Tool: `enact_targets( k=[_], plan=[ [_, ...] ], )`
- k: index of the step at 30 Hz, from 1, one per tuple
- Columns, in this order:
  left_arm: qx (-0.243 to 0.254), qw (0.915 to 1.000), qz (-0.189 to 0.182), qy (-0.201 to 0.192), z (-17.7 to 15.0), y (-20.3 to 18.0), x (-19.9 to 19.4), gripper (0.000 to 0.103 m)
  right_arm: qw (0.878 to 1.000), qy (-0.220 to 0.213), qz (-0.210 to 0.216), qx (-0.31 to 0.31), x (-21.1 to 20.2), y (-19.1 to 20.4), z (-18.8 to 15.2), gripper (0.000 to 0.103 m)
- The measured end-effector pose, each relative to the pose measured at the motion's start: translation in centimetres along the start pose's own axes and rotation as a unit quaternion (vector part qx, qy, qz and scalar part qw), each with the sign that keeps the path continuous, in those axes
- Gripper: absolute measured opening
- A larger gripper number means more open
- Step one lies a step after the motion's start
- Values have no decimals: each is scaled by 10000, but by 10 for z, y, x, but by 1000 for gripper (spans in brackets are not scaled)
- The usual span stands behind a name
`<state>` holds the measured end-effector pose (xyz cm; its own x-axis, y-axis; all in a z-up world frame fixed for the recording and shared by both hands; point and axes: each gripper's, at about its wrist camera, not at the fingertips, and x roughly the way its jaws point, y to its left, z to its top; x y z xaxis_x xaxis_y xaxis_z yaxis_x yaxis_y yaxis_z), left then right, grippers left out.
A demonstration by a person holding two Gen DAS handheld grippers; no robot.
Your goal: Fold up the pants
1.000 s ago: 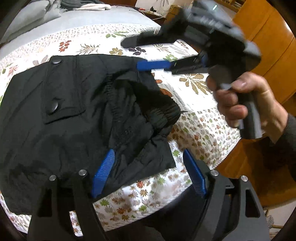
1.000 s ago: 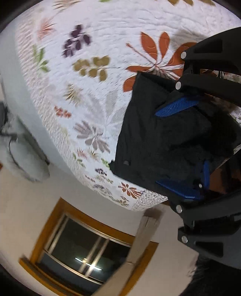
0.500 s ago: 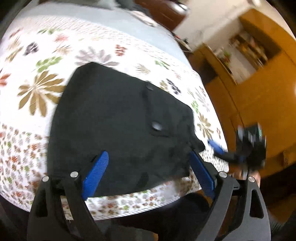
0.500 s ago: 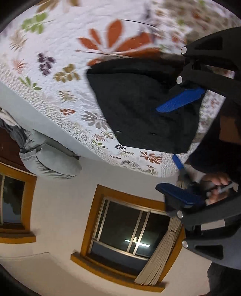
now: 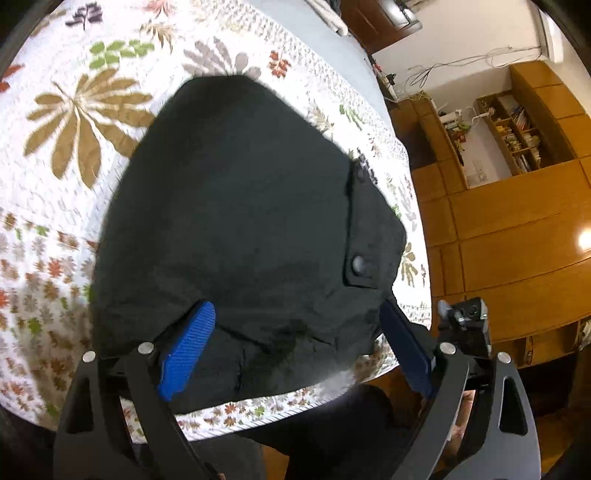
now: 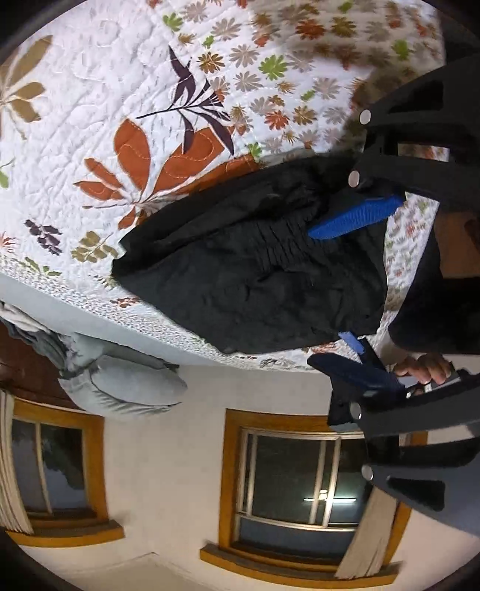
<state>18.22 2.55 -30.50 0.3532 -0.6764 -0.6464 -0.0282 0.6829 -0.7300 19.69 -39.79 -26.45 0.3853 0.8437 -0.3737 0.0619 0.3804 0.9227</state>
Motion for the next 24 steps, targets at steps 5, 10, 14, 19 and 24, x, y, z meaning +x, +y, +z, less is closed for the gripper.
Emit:
enact_targets(
  k=[5, 10, 14, 19, 24],
  plan=[
    [-267, 9983, -357, -371, 19, 9, -26, 91, 9993, -320, 106, -145, 3, 28, 27, 79],
    [-758, 9946, -572, -422, 45, 33, -26, 91, 9986, -438, 196, 237, 36, 15, 58, 79],
    [-931, 9934, -599, -313, 65, 56, -24, 91, 9968, -465, 48, 646, 48, -18, 69, 78],
    [-1019, 9934, -527, -86, 86, 80, -20, 91, 9978, -300, 24, 592, 45, -25, 69, 79],
    [-908, 9929, -592, 494, 104, 94, -6, 91, 9990, -101, -156, 403, 16, -20, 73, 99]
  ],
)
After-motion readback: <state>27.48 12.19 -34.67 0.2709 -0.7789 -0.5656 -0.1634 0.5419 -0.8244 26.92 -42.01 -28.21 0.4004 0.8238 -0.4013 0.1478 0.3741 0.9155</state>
